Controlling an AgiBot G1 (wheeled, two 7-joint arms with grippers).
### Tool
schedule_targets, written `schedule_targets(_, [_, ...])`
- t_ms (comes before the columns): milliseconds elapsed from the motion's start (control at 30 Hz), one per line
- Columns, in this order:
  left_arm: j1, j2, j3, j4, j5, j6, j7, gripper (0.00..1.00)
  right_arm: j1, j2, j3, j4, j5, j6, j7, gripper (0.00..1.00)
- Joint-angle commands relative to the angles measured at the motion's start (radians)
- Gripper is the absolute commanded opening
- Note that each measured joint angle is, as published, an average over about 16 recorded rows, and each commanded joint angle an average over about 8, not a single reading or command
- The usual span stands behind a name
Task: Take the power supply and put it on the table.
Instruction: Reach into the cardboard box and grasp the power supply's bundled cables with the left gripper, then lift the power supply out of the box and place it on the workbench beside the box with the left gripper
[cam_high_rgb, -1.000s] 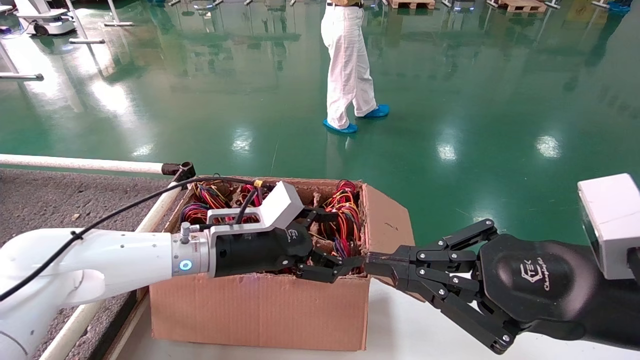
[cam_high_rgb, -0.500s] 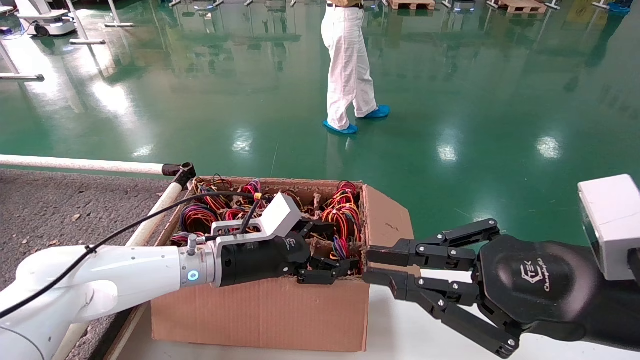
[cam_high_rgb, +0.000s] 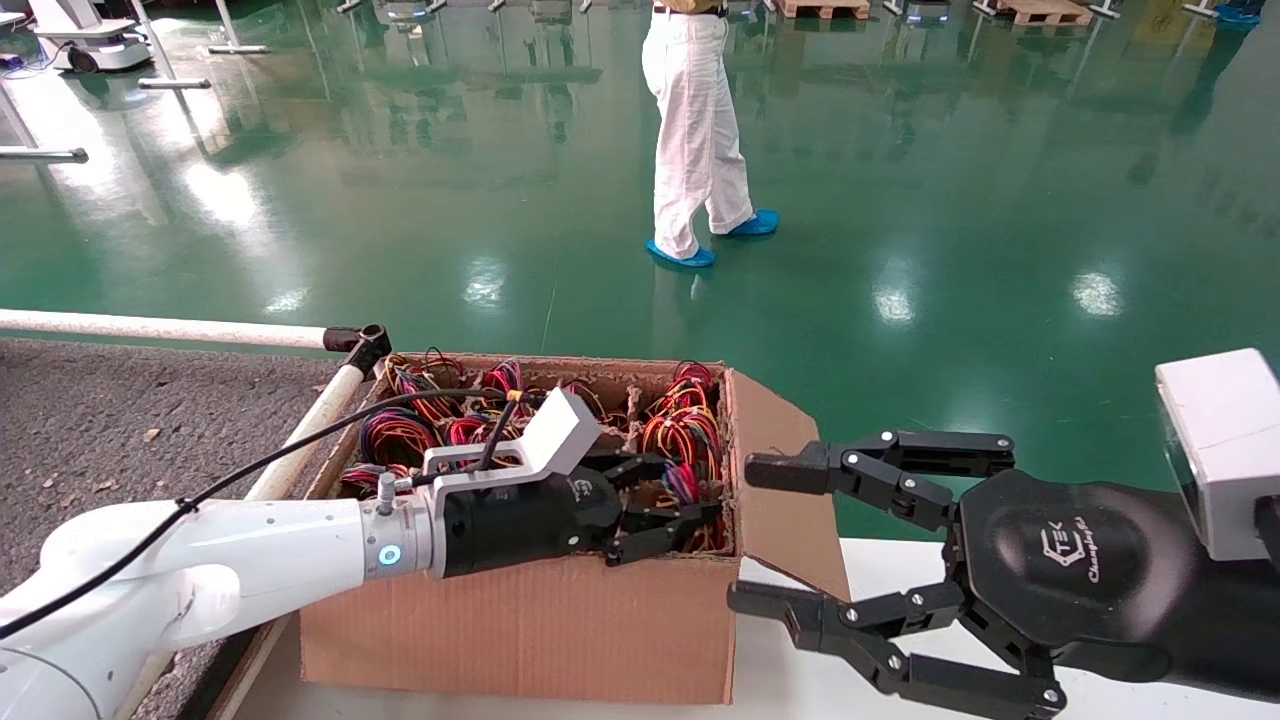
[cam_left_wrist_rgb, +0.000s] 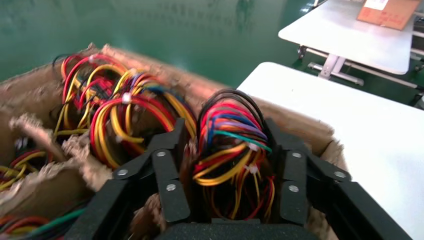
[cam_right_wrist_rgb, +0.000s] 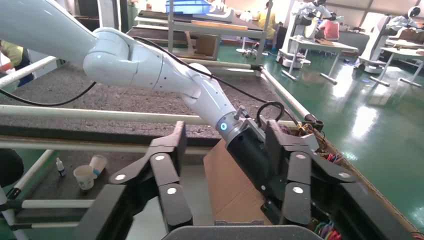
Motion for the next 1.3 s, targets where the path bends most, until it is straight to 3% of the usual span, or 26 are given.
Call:
schedule_targets(33, [-0.005,0.001,0.003,0.016,0.003,-0.001,-0.011,0.0,0.0,0.0,0.0,0.0,0.0,0.0,0.0,1.0])
schedule_targets(833, [-0.039,-0.019,-0.019,0.075,-0.03,0.04,0.042,0.0,0.0,0.0,0.0,0.0,0.0,0.0,0.0,1.0])
schedule_targets(1300, [-0.159,-0.075,-0.064,0.04,-0.087,0.058,0.009,0.0,0.0,0.0,0.0,0.0,0.0,0.0,0.0,1.0])
